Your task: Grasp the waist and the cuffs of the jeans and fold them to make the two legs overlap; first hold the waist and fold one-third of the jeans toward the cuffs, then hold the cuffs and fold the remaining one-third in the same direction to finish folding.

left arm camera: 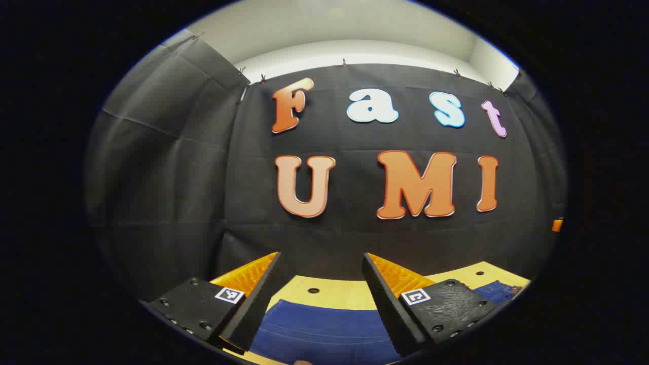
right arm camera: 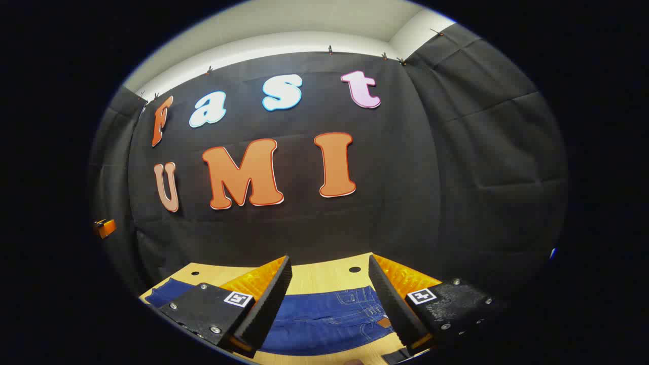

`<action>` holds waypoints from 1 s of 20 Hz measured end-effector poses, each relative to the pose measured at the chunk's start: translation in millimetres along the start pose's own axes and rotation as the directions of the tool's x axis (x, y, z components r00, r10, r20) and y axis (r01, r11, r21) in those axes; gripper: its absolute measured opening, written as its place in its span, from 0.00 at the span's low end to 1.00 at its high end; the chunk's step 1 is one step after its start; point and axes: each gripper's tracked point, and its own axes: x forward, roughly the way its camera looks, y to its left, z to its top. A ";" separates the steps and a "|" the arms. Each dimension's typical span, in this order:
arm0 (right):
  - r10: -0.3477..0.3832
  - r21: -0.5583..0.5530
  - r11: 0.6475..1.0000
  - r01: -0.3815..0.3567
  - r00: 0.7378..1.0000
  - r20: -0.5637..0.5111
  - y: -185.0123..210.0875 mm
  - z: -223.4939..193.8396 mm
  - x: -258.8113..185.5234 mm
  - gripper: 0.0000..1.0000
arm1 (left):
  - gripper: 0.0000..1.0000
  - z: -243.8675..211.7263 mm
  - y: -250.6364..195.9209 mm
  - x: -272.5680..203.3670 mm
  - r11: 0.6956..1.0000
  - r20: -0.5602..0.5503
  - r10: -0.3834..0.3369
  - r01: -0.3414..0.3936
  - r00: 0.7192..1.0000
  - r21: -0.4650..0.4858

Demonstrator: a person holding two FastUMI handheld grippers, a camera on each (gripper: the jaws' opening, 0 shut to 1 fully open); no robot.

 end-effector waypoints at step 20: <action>0.031 -0.152 0.987 -0.042 0.997 -0.076 34.1 -27.5 52.3 0.95 | 0.94 -49.8 72.9 9.8 0.987 -0.174 0.059 -0.084 0.983 -0.136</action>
